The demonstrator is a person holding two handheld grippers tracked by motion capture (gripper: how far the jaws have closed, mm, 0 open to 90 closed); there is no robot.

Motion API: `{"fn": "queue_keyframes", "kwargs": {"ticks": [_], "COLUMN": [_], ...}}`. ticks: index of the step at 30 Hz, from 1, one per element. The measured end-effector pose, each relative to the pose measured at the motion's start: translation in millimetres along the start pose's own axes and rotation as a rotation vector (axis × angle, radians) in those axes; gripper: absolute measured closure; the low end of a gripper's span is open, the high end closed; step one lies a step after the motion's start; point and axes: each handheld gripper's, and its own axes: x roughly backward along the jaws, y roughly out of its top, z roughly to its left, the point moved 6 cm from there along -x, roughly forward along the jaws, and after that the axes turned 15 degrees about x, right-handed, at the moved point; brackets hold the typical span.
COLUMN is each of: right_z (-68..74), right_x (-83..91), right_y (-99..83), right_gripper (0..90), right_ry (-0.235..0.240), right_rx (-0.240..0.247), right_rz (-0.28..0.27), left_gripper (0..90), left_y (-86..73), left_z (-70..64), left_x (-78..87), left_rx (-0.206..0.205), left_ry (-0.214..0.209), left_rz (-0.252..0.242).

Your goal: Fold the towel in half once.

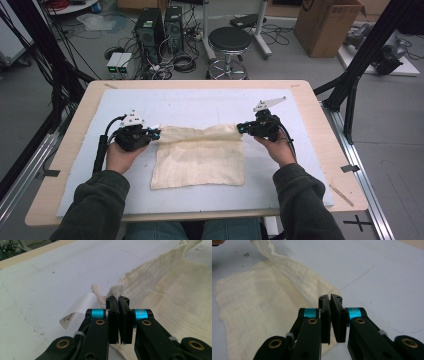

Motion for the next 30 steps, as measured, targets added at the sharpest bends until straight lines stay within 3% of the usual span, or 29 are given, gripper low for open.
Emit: {"fn": "queue_keyframes", "kwargs": {"ticks": [5,13,30], "right_z": [7.6,17.1,31.8], "right_x": [4.7,7.9,12.6], "right_y": [2.3,3.7,1.6], "right_gripper": [86.6,86.5,86.6], "right_ry": [0.009,0.025,0.052], "right_rx": [0.02,0.046,0.054], "right_rz": [0.002,0.015,0.063], "left_gripper": [86.8,86.7,86.2], "left_y": [-1.1,-10.6,-35.0], "left_z": [-8.2,-15.2,-19.9], "left_x": [4.1,9.4,18.1], "left_rx": [-0.039,-0.046,-0.056], "left_ry": [-0.003,-0.013,-0.015], "left_rz": [0.009,0.006,0.018]}}
